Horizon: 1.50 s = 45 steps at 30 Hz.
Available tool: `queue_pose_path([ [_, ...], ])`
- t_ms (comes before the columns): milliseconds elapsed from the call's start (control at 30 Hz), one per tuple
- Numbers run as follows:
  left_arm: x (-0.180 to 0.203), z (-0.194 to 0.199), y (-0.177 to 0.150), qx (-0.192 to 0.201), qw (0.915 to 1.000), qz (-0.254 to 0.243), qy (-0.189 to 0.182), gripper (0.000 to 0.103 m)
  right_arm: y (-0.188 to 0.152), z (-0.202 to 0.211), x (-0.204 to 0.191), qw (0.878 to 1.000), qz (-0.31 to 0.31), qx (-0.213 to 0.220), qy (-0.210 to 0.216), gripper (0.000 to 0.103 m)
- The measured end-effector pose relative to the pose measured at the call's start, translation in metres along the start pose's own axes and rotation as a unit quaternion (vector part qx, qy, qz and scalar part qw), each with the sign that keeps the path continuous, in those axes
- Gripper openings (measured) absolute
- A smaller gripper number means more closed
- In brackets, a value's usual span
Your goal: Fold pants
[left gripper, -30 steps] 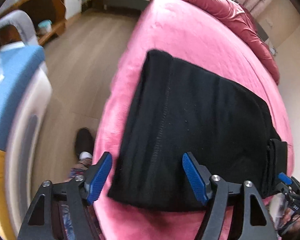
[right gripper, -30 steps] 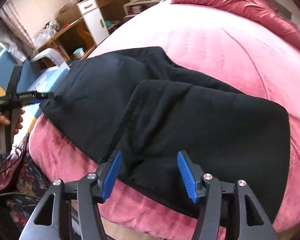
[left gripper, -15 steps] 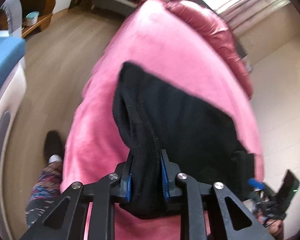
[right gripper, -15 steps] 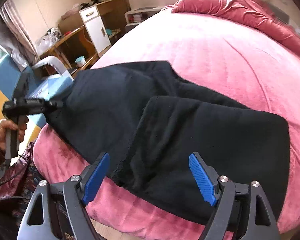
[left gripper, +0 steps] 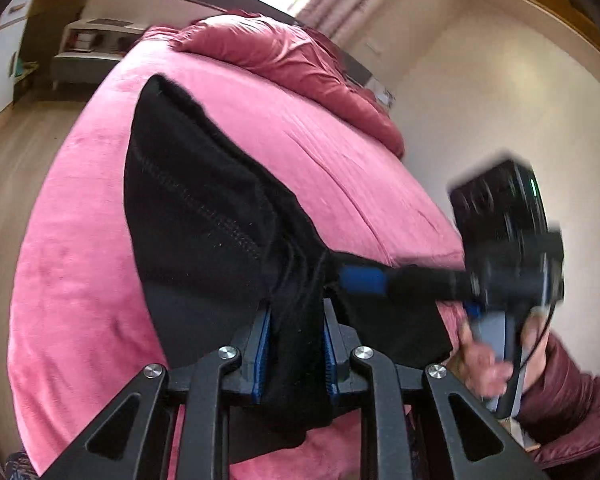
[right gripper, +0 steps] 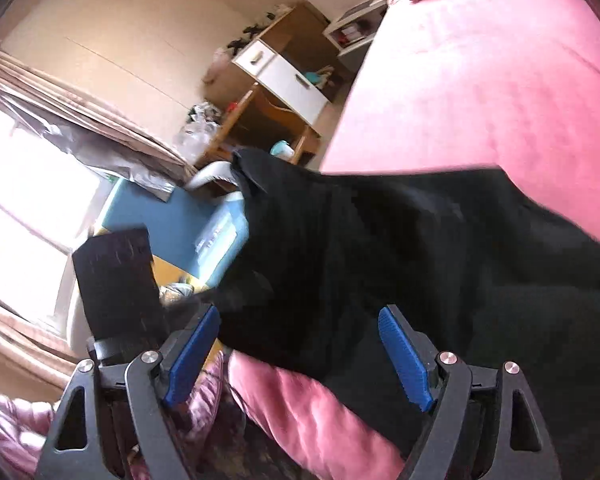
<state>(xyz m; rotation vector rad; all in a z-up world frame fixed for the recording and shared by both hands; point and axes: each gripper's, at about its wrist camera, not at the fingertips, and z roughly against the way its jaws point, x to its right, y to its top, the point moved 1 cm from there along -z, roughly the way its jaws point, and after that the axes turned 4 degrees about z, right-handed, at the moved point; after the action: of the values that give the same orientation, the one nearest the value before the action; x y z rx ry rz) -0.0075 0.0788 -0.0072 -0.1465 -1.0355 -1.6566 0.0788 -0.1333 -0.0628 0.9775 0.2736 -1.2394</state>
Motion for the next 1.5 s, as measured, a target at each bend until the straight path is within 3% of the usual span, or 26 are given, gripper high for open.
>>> queue_pose_path([
  [133, 0.014, -0.007, -0.003, -0.007, 0.9997, -0.024, 0.001, 0.022, 0.021, -0.028, -0.003, 1.000, 0.006, -0.025, 0.012, 0.082],
  [167, 0.015, -0.008, -0.001, -0.009, 0.9995, -0.029, 0.000, 0.022, 0.025, -0.040, -0.004, 0.999, 0.011, -0.041, 0.008, 0.077],
  [200, 0.018, -0.009, -0.002, -0.010, 0.9993, -0.036, 0.001, 0.022, 0.025, -0.048, -0.006, 0.998, 0.018, -0.052, -0.003, 0.070],
  [233, 0.021, -0.010, -0.002, -0.012, 0.9990, -0.042, 0.004, 0.022, 0.026, -0.057, -0.007, 0.998, 0.028, -0.063, -0.013, 0.041],
  [267, 0.020, -0.011, 0.002, -0.015, 0.9988, -0.045, 0.009, 0.022, 0.024, -0.064, -0.007, 0.996, 0.033, -0.074, -0.024, 0.021],
  [333, 0.019, -0.011, -0.001, -0.020, 0.9986, -0.047, 0.012, 0.026, 0.021, -0.071, -0.008, 0.994, 0.047, -0.086, -0.039, 0.017],
  [400, 0.020, -0.006, -0.002, -0.023, 0.9984, -0.051, -0.001, 0.038, 0.018, -0.065, -0.012, 0.994, 0.062, -0.080, -0.050, 0.015],
  [600, 0.006, 0.025, -0.008, -0.024, 0.9969, -0.025, -0.070, 0.055, 0.016, -0.021, -0.017, 0.996, 0.062, -0.034, -0.050, 0.015],
  [667, 0.000, 0.029, -0.010, -0.027, 0.9969, -0.019, -0.071, 0.058, 0.015, -0.012, -0.025, 0.996, 0.069, -0.027, -0.054, 0.015],
  [767, -0.007, 0.031, -0.012, -0.043, 0.9901, 0.015, -0.133, 0.058, 0.012, 0.013, -0.034, 0.995, 0.081, -0.006, -0.065, 0.015],
  [867, -0.009, 0.027, -0.009, -0.040, 0.9962, 0.001, -0.077, 0.058, 0.012, 0.046, -0.030, 0.995, 0.064, 0.020, -0.075, 0.015],
  [1033, 0.003, 0.010, -0.008, -0.046, 0.9973, -0.011, -0.056, 0.058, 0.000, 0.098, -0.031, 0.993, 0.051, 0.062, -0.091, 0.015],
  [1167, 0.025, -0.007, -0.003, -0.054, 0.9961, -0.032, -0.062, 0.058, -0.015, 0.130, -0.018, 0.990, 0.022, 0.083, -0.114, 0.015],
  [1500, 0.086, -0.079, -0.007, -0.129, 0.9836, -0.093, -0.086, 0.058, -0.076, 0.183, 0.078, 0.972, -0.114, 0.097, -0.183, 0.015],
])
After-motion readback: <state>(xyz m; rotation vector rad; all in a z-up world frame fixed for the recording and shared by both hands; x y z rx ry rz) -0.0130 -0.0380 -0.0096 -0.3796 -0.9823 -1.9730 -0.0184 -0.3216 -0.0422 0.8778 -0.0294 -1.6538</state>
